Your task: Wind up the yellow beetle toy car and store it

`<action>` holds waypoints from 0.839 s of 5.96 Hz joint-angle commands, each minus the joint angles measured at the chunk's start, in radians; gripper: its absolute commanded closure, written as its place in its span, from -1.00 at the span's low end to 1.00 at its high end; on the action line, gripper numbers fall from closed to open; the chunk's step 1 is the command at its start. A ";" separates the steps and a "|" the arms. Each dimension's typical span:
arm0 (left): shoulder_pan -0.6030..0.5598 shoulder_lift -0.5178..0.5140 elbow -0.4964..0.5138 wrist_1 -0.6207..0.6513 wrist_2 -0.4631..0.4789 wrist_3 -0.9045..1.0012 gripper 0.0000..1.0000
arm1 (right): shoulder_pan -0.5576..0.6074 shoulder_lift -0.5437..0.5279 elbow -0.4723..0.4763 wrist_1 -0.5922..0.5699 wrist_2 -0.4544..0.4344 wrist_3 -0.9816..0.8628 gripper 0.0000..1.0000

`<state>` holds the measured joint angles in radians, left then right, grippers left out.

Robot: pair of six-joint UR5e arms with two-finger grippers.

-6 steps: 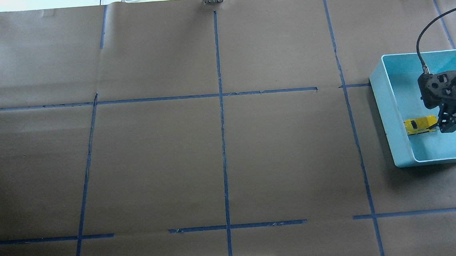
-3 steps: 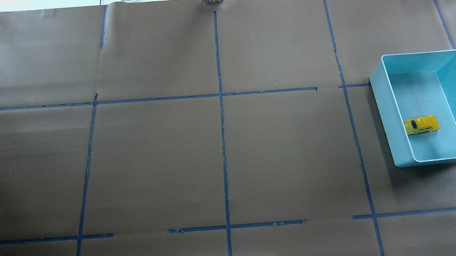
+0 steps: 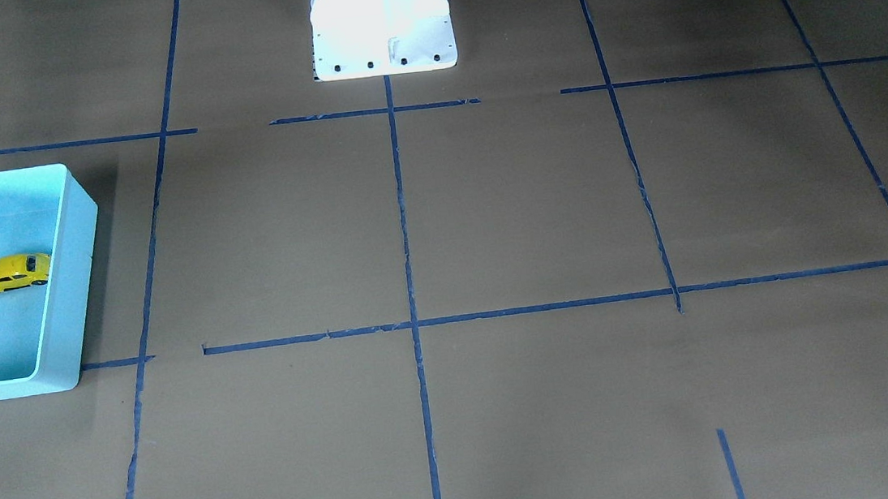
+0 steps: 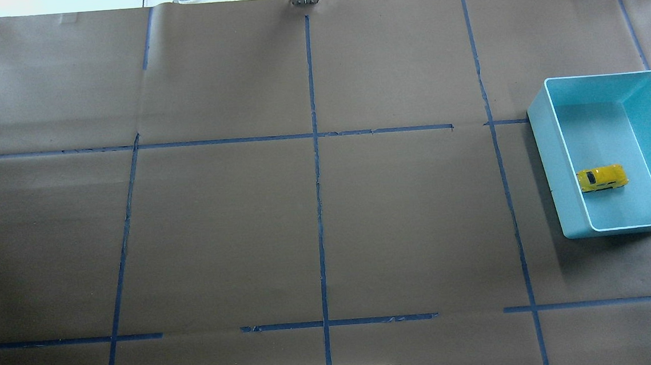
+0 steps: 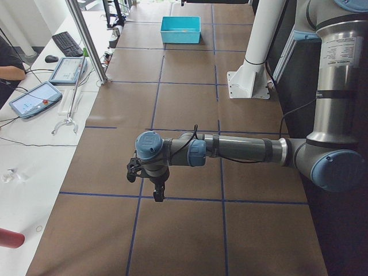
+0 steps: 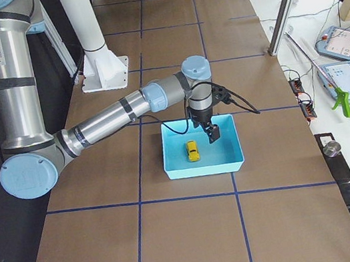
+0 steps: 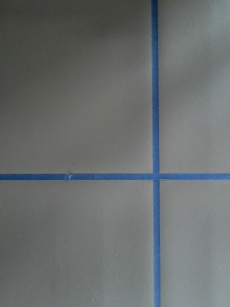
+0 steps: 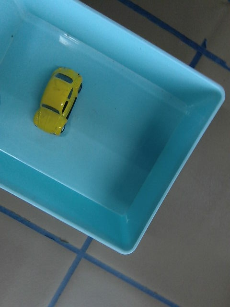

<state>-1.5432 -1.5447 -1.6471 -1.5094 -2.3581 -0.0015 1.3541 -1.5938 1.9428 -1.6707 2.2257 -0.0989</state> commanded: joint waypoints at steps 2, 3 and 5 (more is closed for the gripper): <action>0.000 0.000 0.000 -0.002 0.000 0.000 -1.00 | 0.238 -0.005 -0.278 0.006 0.188 0.071 -1.00; 0.000 0.000 0.001 0.000 -0.001 0.000 -1.00 | 0.238 -0.003 -0.280 0.005 0.142 0.080 -1.00; 0.000 0.000 0.001 0.000 0.000 0.000 -1.00 | 0.241 -0.006 -0.271 0.008 0.088 0.058 -1.00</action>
<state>-1.5432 -1.5447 -1.6461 -1.5095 -2.3580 -0.0015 1.5929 -1.5952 1.6696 -1.6649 2.3263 -0.0306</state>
